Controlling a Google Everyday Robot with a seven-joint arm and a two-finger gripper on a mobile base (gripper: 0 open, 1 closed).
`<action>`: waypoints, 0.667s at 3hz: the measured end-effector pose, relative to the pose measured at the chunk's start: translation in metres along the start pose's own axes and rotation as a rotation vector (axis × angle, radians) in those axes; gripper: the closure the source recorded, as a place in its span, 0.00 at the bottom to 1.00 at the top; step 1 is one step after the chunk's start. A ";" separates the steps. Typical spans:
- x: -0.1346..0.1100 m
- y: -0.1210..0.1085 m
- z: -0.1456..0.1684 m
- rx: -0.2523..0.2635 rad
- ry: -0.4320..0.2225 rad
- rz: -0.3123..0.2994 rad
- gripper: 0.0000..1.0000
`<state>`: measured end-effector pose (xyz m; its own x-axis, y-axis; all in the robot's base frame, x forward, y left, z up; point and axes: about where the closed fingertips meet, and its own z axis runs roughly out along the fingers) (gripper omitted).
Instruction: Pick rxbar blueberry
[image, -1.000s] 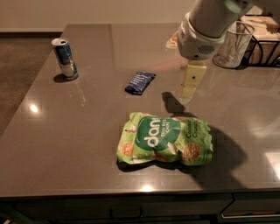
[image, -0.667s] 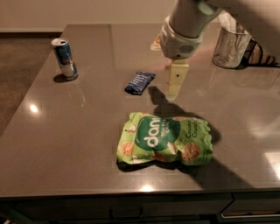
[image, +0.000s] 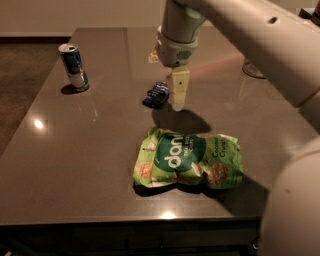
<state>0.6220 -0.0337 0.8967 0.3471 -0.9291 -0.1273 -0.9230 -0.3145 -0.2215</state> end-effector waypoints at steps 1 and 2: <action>-0.009 -0.014 0.016 -0.028 0.041 -0.065 0.00; -0.012 -0.024 0.031 -0.067 0.097 -0.121 0.00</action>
Offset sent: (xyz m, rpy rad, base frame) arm 0.0290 0.0282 -0.0324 -0.2438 0.0428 0.1620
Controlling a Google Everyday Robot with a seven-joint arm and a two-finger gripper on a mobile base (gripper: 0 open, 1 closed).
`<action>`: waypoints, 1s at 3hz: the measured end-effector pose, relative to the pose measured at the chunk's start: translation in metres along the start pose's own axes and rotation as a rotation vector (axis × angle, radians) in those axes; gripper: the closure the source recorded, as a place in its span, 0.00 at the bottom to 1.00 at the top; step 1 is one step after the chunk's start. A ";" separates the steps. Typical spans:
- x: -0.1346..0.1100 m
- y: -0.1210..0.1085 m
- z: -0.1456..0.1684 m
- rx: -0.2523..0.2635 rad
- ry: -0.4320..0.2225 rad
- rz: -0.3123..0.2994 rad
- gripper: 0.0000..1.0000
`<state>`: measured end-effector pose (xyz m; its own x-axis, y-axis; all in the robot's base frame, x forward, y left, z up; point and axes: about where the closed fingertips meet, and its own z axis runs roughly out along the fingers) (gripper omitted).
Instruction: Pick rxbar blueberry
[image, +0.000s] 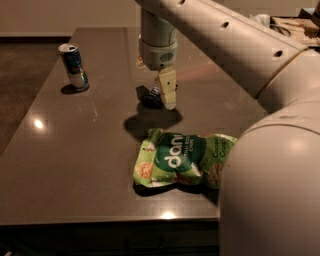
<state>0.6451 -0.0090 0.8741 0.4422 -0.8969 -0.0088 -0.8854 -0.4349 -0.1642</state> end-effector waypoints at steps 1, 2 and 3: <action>0.004 -0.008 0.013 -0.039 0.053 -0.045 0.00; 0.013 -0.011 0.026 -0.073 0.086 -0.069 0.00; 0.019 -0.009 0.034 -0.094 0.092 -0.089 0.00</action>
Offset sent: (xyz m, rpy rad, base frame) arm 0.0146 -0.0226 -0.0317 -0.2076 0.0879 0.0707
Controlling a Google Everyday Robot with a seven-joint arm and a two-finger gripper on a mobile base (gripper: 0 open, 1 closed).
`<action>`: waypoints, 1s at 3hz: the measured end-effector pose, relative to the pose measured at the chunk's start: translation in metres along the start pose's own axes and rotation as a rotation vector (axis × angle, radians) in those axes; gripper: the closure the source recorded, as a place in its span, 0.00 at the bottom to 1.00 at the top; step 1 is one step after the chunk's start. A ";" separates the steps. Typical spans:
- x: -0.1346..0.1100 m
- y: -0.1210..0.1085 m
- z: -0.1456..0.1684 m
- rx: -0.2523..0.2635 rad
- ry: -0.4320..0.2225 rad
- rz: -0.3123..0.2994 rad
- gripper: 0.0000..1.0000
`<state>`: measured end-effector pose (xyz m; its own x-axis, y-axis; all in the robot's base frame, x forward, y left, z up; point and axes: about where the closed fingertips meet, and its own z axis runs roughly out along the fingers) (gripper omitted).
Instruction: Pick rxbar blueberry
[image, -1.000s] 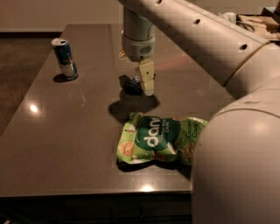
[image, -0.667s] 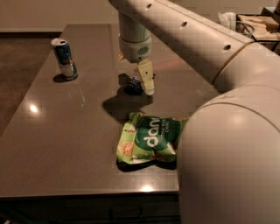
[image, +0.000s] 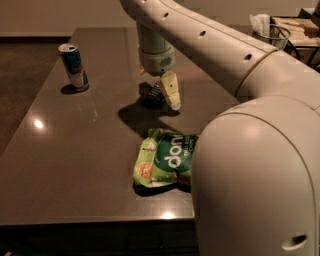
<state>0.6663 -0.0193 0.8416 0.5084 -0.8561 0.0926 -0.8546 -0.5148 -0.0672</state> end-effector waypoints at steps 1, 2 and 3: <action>0.003 0.001 0.006 -0.017 0.000 -0.017 0.01; 0.003 0.001 0.008 -0.034 -0.004 -0.030 0.19; 0.003 0.002 -0.002 -0.024 -0.027 -0.029 0.51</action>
Offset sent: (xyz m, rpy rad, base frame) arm -0.0173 -0.0162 -0.0029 -0.0682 0.1187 0.0334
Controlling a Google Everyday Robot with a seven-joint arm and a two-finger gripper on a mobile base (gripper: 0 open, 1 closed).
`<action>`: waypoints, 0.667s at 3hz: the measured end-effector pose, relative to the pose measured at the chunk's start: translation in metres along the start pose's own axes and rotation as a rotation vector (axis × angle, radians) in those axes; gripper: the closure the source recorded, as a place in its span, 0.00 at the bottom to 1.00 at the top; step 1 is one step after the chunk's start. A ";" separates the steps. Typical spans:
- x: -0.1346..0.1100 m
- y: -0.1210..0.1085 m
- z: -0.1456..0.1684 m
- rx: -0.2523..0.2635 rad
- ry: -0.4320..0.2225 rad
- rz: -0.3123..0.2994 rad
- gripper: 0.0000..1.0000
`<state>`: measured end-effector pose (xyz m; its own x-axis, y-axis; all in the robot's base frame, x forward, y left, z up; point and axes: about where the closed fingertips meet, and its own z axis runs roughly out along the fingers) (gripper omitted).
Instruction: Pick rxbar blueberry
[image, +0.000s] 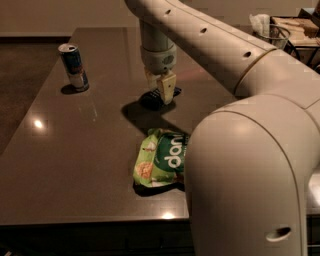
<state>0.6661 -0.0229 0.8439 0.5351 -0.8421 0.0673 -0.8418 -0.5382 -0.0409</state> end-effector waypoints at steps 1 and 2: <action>0.001 0.003 -0.007 0.012 -0.022 0.012 0.74; 0.007 0.013 -0.019 0.030 -0.078 0.070 0.97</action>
Offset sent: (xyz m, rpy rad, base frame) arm -0.0400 -0.0403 0.0445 0.1348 0.1247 -0.1487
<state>0.6582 -0.0353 0.8627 0.4802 -0.8770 -0.0148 -0.8753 -0.4781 -0.0725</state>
